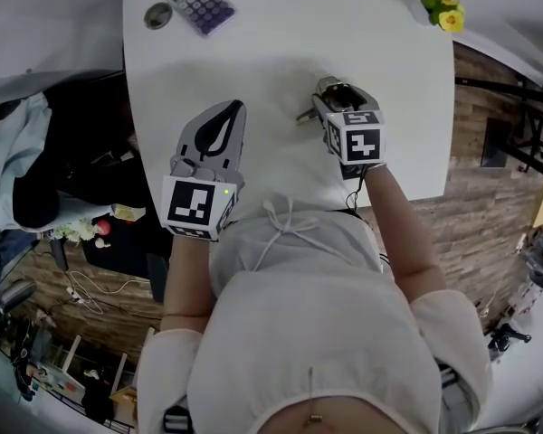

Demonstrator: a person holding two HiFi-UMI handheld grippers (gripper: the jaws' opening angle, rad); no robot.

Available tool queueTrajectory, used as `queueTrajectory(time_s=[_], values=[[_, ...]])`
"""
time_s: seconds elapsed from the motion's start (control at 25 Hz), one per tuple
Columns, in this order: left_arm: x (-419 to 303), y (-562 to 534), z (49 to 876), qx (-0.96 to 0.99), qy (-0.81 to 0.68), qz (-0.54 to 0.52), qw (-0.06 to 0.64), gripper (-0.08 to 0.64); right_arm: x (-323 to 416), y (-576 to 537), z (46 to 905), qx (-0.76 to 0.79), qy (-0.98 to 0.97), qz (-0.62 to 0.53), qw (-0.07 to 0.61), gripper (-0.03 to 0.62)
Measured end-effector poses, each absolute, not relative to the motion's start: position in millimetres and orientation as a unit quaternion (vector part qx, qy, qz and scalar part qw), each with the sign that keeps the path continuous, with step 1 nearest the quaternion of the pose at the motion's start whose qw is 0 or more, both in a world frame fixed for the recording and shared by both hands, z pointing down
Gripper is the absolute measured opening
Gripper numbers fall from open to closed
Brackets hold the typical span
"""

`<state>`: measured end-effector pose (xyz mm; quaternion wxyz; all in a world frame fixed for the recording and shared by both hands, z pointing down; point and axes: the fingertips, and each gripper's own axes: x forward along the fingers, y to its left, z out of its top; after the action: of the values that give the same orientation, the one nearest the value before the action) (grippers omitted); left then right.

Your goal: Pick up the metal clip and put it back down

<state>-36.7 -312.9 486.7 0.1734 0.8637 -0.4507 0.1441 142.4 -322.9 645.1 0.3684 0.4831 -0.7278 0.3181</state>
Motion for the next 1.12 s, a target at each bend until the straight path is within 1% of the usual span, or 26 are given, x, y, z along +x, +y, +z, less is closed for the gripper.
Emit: queueTrajectory(time_s=[0.2,0.44,0.6,0.8,1.12], values=[[-40,-312,485,0.860,-0.459,0.138,0.175,0.020,141,-322,647,0.475,-0.722,0.327,0.383,0.299],[-38,-304,473,0.866,-0.456,0.129,0.158,0.018,142,-313,647,0.476,-0.722,0.331,0.377,0.298],[-37,-296,459,0.869,-0.457,0.120,0.147,0.019,142,-306,631,0.484,-0.732,0.331,0.348,0.298],[-36,-279,438,0.869,-0.465,0.118,0.121,0.020,151,-301,592,0.512,-0.745,0.287,0.316,0.298],[-18,-228,398,0.867,-0.477,0.112,0.091,0.020,170,-276,499,0.535,-0.788,0.207,0.221,0.296]])
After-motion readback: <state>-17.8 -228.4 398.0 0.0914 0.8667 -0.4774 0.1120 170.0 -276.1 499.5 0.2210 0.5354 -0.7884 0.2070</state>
